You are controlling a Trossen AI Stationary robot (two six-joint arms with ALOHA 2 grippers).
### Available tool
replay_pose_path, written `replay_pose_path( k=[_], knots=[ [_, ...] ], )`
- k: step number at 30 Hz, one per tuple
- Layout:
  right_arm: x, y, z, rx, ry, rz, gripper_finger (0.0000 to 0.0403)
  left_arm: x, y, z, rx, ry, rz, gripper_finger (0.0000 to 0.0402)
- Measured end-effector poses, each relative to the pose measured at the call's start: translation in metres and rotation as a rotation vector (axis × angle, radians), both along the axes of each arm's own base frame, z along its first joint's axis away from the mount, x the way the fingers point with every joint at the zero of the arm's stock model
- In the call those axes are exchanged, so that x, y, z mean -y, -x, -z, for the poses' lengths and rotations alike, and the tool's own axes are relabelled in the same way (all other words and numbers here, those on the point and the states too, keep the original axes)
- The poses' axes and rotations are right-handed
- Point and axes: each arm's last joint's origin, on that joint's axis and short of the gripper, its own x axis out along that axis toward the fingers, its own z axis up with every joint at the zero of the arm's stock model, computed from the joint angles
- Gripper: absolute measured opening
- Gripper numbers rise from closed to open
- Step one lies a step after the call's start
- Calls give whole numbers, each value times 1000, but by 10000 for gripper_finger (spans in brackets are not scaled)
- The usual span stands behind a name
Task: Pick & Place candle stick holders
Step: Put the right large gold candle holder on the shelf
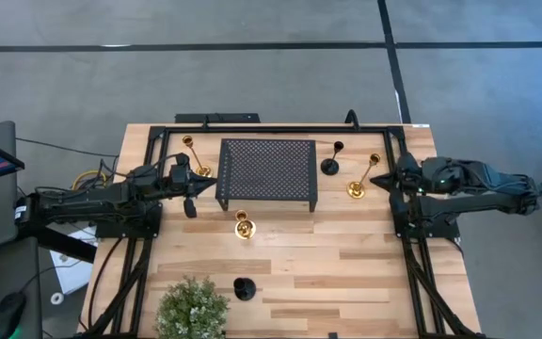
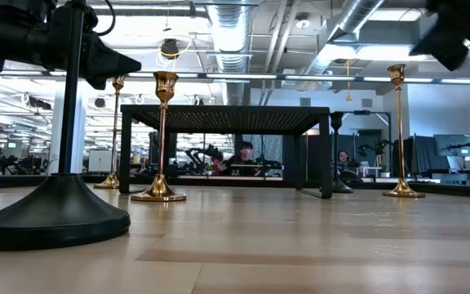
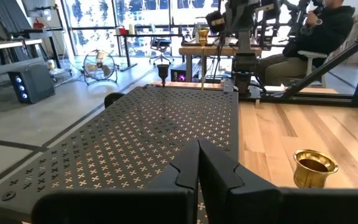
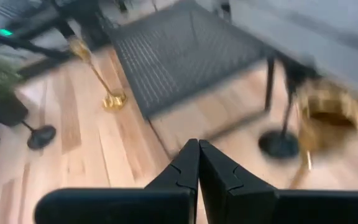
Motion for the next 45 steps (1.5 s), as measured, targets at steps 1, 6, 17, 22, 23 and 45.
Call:
replay_pose_path(
  k=[1,6,17,22,23,45],
  knots=[
    [0,2,5,-45,-42,31,0,0,0,0,0,0,0,8],
    [2,6,23,-261,-151,235,0,0,0,0,0,1,0,8],
    [2,-14,23,-226,-108,195,0,0,0,0,0,2,1,8],
    [2,-14,22,-188,-182,250,0,0,0,0,0,2,0,8],
    [2,-14,22,-188,-189,244,0,0,0,0,1,2,1,8],
    [3,-20,24,-202,-169,304,19,0,0,0,1,2,0,8]
  ],
)
